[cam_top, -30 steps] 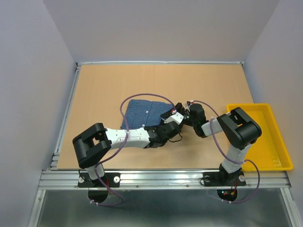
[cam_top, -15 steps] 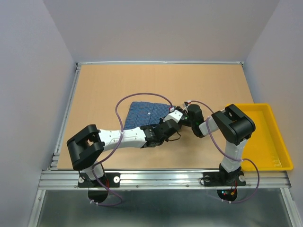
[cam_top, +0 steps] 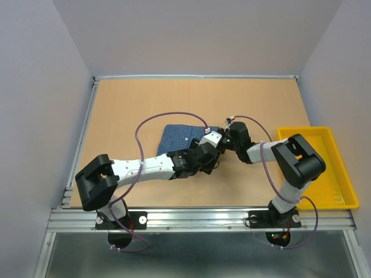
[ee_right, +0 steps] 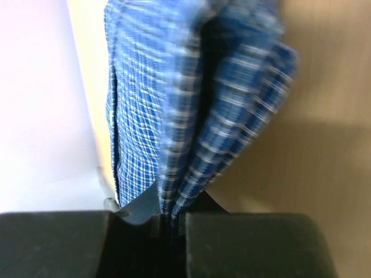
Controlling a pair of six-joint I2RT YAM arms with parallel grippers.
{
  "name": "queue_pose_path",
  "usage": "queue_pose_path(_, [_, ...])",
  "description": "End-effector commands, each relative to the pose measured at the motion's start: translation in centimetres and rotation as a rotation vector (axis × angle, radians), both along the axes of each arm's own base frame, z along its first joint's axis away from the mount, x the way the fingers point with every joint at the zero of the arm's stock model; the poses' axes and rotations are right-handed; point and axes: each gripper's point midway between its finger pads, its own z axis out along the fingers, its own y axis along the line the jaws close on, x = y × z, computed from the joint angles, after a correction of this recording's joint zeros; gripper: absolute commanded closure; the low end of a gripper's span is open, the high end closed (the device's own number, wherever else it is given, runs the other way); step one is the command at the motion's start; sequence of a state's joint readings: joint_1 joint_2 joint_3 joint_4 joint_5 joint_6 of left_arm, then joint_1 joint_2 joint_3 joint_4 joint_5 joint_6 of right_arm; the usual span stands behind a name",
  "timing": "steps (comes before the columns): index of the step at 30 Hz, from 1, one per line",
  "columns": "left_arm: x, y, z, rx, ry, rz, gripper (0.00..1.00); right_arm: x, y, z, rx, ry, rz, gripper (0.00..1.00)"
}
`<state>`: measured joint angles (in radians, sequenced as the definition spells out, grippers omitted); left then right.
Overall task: Fold and stack the long sleeve shirts
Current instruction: Fold the shirt
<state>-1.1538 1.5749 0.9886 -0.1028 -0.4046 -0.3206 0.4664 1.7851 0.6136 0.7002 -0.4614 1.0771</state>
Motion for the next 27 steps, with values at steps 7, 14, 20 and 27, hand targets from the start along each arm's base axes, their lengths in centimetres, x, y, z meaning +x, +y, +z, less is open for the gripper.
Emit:
queue_pose_path(7, [4.5, 4.3, 17.4, -0.381, -0.095, 0.173, 0.16, 3.6, -6.9, 8.7, -0.574, -0.185, 0.070, 0.99])
queue_pose_path(14, [6.6, 11.5, 21.4, -0.438, -0.159, 0.308, 0.13, 4.6, -15.3, 16.5, -1.089, -0.201, 0.090, 1.00])
queue_pose_path(20, [6.7, 13.5, 19.6, -0.434, -0.114, 0.348, 0.13, 4.5, -21.4, 21.2, -1.481, -0.124, 0.091, 1.00])
queue_pose_path(27, [5.7, 15.0, 16.6, -0.427, -0.046, 0.405, 0.13, 4.9, -17.2, 14.7, -1.756, -0.046, 0.269, 0.99])
